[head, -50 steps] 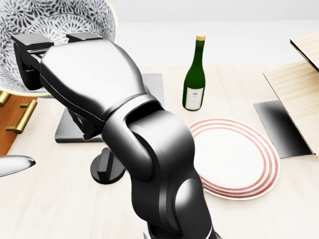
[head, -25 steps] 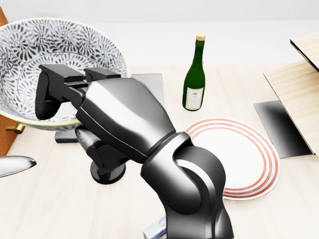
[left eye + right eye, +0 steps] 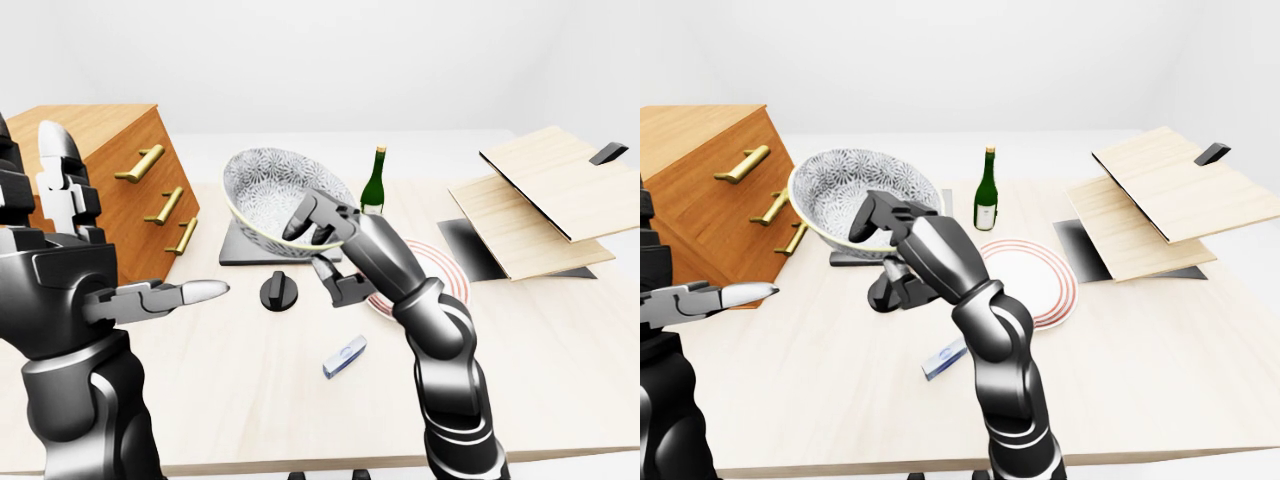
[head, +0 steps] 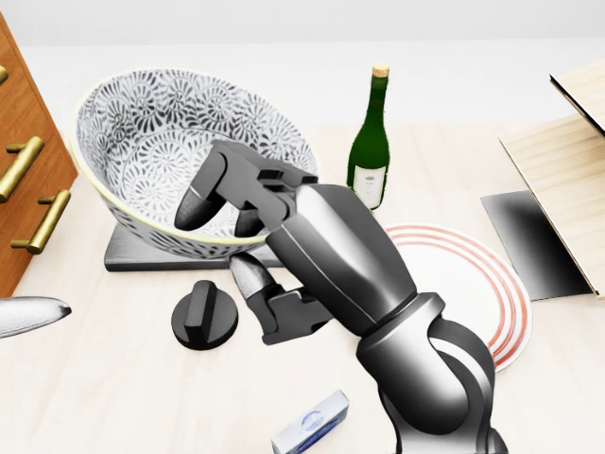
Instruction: Pick up the akita bowl and put it on the plate.
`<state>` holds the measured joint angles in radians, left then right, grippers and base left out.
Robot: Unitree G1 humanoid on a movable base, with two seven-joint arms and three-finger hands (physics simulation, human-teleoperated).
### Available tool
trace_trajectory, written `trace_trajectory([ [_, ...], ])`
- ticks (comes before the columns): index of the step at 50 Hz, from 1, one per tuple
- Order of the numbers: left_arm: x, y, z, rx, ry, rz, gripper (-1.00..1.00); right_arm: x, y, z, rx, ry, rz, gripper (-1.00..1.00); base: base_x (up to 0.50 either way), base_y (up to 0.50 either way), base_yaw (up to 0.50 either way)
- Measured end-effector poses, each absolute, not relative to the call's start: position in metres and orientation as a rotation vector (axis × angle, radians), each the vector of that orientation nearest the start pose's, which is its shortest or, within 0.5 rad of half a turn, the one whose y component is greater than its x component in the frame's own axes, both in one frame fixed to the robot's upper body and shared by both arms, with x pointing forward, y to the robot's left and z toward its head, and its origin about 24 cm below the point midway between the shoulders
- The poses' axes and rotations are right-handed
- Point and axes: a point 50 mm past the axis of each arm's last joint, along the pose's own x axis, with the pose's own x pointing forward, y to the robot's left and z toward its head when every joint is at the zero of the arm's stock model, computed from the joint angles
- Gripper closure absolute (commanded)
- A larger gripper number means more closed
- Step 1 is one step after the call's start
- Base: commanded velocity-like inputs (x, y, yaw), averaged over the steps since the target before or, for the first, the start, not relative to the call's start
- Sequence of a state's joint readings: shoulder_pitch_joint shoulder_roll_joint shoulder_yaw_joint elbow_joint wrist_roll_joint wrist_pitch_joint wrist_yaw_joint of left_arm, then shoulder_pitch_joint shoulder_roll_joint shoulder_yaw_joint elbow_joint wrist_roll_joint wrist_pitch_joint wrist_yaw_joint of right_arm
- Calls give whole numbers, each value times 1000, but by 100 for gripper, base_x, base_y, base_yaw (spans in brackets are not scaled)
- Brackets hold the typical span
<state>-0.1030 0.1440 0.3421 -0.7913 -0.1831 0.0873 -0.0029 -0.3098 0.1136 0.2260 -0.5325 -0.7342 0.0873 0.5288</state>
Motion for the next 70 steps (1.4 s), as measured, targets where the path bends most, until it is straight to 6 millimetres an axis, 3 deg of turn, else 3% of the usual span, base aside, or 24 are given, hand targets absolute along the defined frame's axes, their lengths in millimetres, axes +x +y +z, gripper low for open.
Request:
trace_trajectory([
  [19,189,209,234,69,-843,167,-100,260,-108,159,-588,-408,294,100,0,0,0],
  [39,191,208,234,68,-840,163,-100,260,-158,110,-667,-160,160,100,0,0,0],
  [57,192,207,231,72,-825,162,-100,262,-189,92,-959,-17,40,100,0,0,0],
  [70,193,206,230,74,-822,159,-100,265,-195,93,-1067,19,25,100,0,0,0],
])
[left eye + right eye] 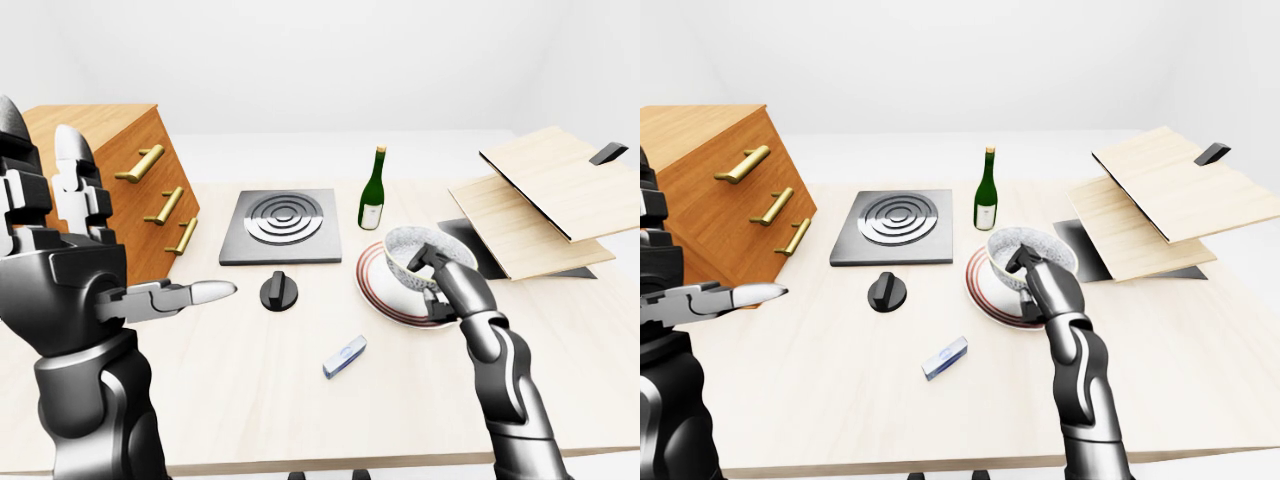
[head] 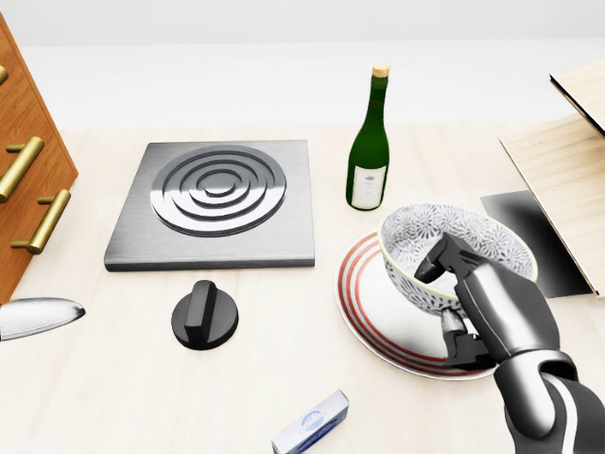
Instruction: Pick up the akita bowl and put it on the plate.
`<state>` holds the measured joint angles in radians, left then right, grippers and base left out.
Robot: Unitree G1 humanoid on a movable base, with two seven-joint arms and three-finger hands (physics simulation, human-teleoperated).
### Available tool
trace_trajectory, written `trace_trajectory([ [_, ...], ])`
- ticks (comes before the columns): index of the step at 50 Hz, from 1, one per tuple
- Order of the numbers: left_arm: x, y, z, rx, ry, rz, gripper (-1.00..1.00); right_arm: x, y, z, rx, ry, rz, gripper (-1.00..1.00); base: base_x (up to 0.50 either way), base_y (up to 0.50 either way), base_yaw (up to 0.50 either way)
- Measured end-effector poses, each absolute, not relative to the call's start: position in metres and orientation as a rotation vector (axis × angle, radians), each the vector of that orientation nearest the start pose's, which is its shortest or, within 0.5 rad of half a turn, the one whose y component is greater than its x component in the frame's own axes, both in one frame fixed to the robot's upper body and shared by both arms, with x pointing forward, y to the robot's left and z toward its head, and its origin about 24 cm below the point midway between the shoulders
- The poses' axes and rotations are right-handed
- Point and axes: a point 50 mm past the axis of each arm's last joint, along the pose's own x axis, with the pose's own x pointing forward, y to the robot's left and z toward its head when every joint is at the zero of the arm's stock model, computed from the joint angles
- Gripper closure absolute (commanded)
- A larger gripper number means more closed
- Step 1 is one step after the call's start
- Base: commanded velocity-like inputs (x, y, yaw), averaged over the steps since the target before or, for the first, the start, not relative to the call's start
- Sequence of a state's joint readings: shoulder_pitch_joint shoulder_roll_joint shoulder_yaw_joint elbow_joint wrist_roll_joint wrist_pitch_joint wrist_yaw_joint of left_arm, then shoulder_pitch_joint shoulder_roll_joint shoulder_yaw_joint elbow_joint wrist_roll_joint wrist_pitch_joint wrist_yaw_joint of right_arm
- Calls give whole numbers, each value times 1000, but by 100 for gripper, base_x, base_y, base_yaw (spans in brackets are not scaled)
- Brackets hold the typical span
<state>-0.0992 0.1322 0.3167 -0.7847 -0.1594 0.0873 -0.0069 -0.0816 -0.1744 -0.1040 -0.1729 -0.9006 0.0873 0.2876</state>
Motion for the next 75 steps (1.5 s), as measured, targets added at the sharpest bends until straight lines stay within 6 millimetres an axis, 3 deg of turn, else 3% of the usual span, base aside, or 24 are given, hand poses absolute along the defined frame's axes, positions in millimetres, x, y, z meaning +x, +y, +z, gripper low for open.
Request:
trace_trajectory([
  [22,196,203,227,72,-806,153,-100,284,-193,95,-1147,24,19,100,0,0,0],
  [52,197,202,227,74,-803,150,-100,299,-209,48,-1155,126,-29,100,0,0,0],
  [74,199,200,224,75,-787,145,-100,305,-201,52,-1178,83,-39,100,0,0,0],
  [75,199,200,224,75,-786,145,-100,305,-201,52,-1178,83,-40,91,0,0,0],
])
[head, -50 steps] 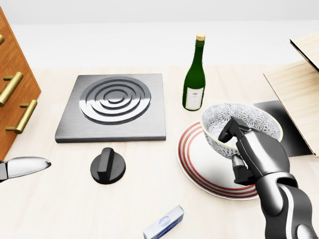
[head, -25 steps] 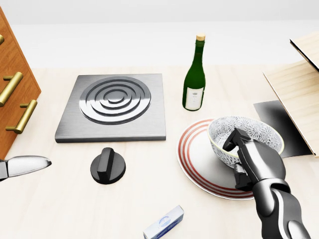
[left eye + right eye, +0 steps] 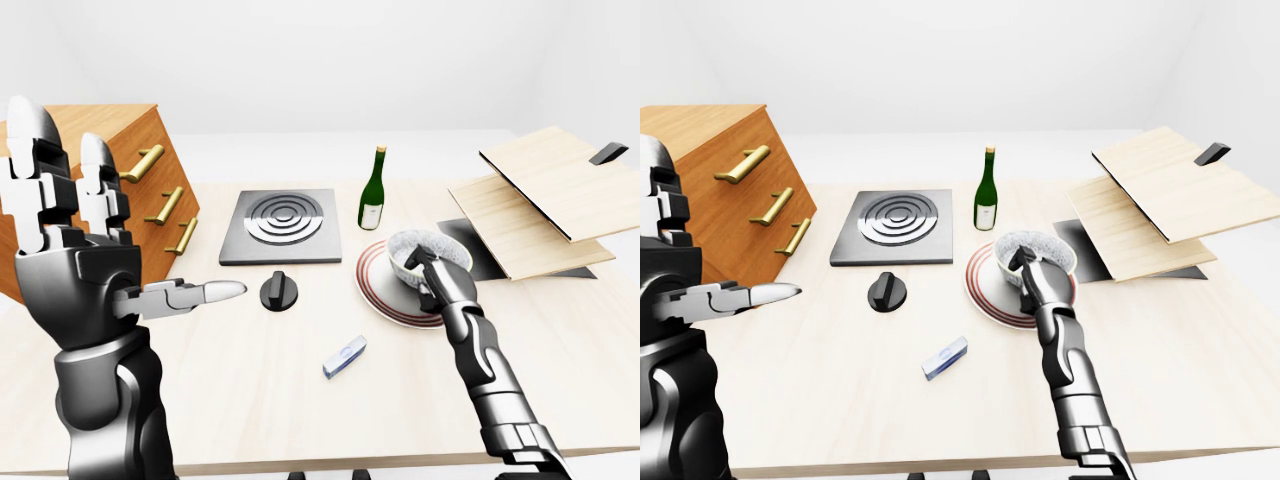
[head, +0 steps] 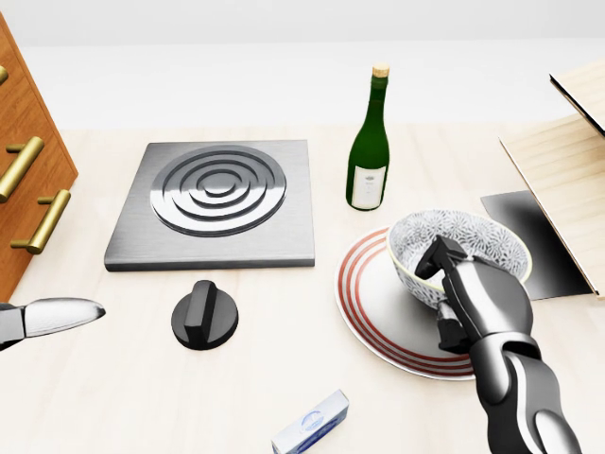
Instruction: Pick up the akita bowl and put it on the plate.
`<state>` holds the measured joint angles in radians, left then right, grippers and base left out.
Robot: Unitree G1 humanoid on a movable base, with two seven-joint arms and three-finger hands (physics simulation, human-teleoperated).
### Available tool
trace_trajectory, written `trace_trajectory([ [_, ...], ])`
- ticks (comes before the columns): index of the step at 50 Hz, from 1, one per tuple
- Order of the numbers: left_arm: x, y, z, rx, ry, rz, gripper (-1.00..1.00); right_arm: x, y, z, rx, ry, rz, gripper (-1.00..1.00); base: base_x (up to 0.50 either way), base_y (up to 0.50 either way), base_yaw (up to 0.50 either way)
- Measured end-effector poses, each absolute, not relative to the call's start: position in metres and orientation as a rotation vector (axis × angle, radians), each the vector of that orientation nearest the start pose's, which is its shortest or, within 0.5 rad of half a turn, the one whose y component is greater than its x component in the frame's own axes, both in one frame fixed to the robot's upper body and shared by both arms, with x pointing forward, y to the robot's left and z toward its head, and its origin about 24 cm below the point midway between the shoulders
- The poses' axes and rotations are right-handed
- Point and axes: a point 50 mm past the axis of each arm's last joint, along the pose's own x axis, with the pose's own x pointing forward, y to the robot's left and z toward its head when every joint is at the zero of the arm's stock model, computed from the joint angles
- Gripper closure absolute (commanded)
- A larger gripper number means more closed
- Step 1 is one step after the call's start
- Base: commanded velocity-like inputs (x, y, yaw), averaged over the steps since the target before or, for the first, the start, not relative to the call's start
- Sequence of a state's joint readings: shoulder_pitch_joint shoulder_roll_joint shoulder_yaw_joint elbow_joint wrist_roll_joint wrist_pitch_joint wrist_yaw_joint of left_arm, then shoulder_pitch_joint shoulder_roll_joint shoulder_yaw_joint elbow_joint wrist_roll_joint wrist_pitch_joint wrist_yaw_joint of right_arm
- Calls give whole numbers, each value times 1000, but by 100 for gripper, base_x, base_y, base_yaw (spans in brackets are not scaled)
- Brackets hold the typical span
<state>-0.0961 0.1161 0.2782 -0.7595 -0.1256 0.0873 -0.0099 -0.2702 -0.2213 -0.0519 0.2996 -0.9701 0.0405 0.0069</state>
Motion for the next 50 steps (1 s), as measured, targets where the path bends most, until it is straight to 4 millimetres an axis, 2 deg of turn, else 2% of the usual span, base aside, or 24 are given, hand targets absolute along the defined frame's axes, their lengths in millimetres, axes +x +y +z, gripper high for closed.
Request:
trace_trajectory([
  [1,199,200,224,75,-786,145,-100,305,-201,52,-1178,81,-42,55,0,0,0],
  [2,199,200,224,75,-787,145,-100,305,-201,52,-1176,80,-43,-100,0,0,0],
  [24,199,200,223,74,-782,144,-100,299,-204,59,-1192,80,-53,-100,0,0,0],
  [30,199,200,223,73,-781,145,-100,295,-205,72,-1201,69,-49,-100,0,0,0],
  [36,200,200,222,73,-777,144,-100,289,-198,112,-1216,-6,-11,-100,0,0,0],
  [46,199,199,223,72,-785,142,-100,282,-186,206,-1358,-166,57,-100,0,0,0],
  [50,199,199,224,72,-788,141,-100,279,-182,244,-1407,-287,-20,-100,0,0,0],
])
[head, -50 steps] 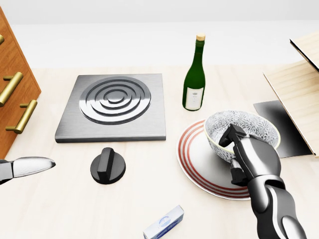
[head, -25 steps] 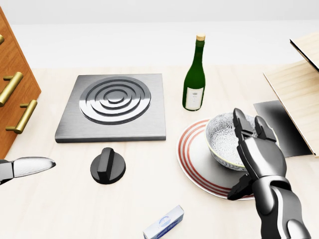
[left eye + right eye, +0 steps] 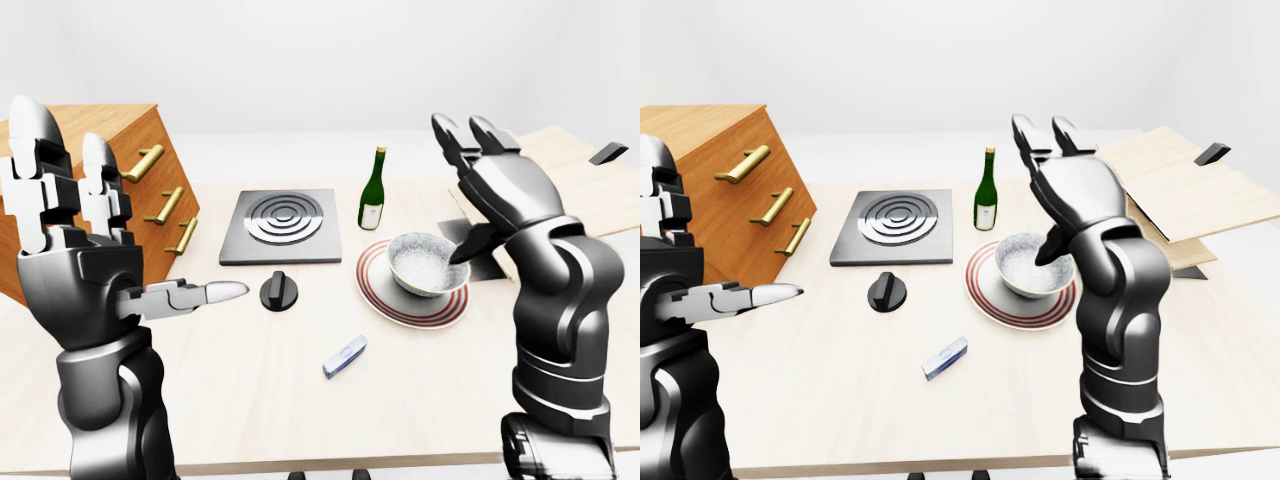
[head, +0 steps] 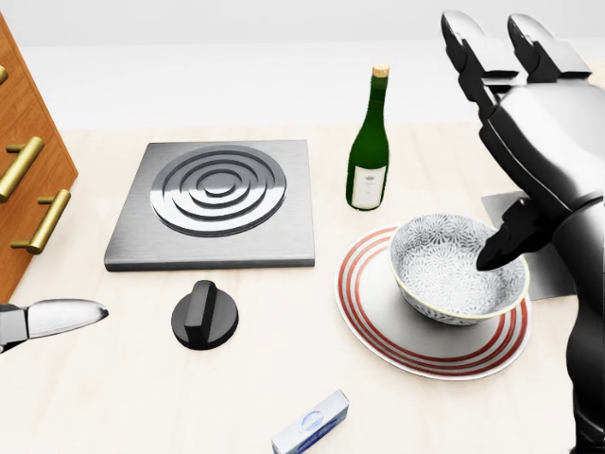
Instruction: Pick up the akita bowl and put it on the plate.
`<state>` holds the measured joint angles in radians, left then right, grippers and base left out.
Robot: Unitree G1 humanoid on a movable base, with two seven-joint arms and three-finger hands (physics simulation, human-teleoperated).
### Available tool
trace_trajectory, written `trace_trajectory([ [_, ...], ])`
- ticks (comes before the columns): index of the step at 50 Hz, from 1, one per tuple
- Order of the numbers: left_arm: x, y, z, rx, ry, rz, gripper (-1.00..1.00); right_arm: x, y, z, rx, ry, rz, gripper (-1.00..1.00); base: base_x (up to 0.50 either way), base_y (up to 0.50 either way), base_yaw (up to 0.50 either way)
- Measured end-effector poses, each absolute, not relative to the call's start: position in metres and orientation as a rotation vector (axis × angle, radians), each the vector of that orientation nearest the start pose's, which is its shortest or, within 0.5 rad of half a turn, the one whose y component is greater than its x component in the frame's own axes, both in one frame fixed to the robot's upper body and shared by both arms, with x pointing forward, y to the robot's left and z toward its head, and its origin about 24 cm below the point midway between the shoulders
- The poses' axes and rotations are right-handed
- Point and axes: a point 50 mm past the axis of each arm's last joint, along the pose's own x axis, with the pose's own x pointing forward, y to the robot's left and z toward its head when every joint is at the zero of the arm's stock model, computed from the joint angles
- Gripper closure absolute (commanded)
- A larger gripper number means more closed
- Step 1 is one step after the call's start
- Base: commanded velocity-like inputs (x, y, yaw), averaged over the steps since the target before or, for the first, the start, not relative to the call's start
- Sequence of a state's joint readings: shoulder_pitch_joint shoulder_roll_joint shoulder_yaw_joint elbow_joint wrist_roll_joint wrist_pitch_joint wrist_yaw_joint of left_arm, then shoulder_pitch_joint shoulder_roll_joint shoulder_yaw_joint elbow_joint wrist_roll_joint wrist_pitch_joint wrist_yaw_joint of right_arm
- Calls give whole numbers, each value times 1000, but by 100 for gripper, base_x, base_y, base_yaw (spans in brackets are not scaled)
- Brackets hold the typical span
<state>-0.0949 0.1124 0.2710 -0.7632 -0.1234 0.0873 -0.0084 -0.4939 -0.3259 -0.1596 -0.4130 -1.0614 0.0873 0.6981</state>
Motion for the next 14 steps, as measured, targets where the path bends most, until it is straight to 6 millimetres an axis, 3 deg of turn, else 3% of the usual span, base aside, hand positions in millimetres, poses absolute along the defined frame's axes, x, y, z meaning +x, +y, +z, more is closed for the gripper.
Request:
trace_trajectory([
  [14,198,197,225,73,-796,136,-100,263,-174,332,-1493,-571,-229,-100,0,0,0],
])
